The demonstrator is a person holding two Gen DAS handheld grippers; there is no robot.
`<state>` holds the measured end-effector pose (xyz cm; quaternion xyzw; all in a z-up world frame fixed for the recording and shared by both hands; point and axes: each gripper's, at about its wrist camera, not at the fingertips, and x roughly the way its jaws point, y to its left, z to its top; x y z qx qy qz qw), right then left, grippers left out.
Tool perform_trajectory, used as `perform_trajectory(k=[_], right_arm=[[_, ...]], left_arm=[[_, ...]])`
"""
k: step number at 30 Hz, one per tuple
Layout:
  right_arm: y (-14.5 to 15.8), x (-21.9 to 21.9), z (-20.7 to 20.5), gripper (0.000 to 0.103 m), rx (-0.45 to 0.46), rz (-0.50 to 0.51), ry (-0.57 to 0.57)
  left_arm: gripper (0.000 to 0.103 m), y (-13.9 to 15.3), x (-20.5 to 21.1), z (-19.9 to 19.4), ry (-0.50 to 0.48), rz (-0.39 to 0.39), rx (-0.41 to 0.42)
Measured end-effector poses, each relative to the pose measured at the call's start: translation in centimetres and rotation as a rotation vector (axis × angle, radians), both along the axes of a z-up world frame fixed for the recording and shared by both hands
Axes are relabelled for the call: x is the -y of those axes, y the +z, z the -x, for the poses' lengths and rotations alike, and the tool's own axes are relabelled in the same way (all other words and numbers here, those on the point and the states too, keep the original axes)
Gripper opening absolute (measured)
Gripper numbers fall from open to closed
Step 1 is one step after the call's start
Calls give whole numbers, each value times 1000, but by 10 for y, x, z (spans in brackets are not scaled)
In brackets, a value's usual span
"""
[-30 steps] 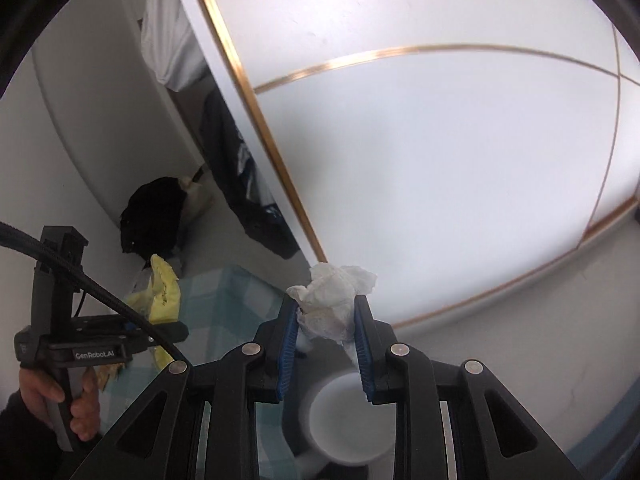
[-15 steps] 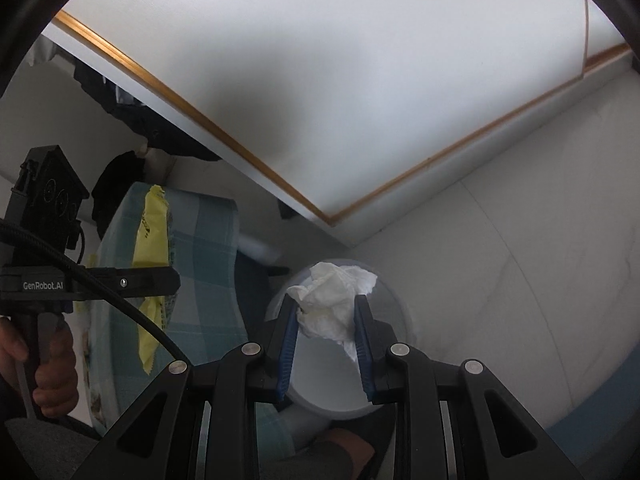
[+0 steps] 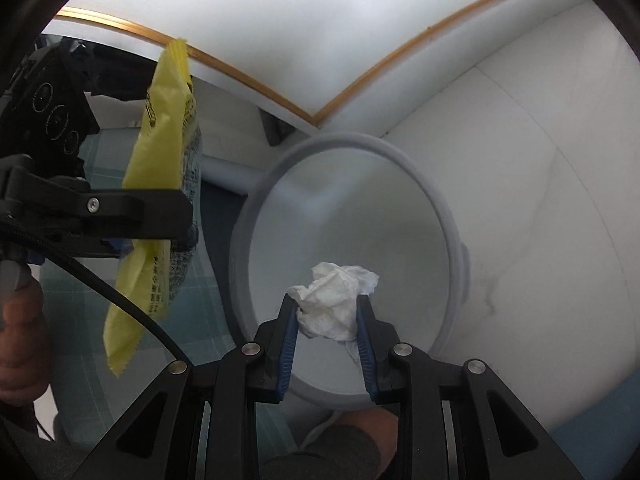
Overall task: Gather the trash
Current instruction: 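Carry the yellow bag and tissue over the white bin with both grippers, then open both grippers to drop the bag and tissue into the bin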
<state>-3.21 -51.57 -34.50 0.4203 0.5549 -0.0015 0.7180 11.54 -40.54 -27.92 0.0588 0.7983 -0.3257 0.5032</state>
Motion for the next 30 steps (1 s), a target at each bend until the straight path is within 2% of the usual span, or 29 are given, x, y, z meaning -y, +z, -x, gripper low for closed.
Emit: perform_trajectory(k=[4,7,8,15,17,25,30], right_arm=[[-11,-3,-4,32,-8,-5,-11],[-12,-4,-13,46,-26,-13,-16],[-14,-3,-12,54,-35,-10,-19],[-16,-11,-10,57,-25,-9,6],[-14,-15,-10,60,-21,11,8],[-1,-5,8,61,-28,37,-30],[25,2,16,61,1,76,-35]], left_arm=[[53,-11,4,-10,32,-22,-19],[63,-21,6,-15,51,-50,-60],[64,-22,4,-16,62,-51,-77],[75,-17,2,-20,72,-56,-69],[82,-16,1,-20,75,-57,-76],[83,-8,-2,-17,45,-73,-16],[83,17,-6,-12,-14,-81,103]])
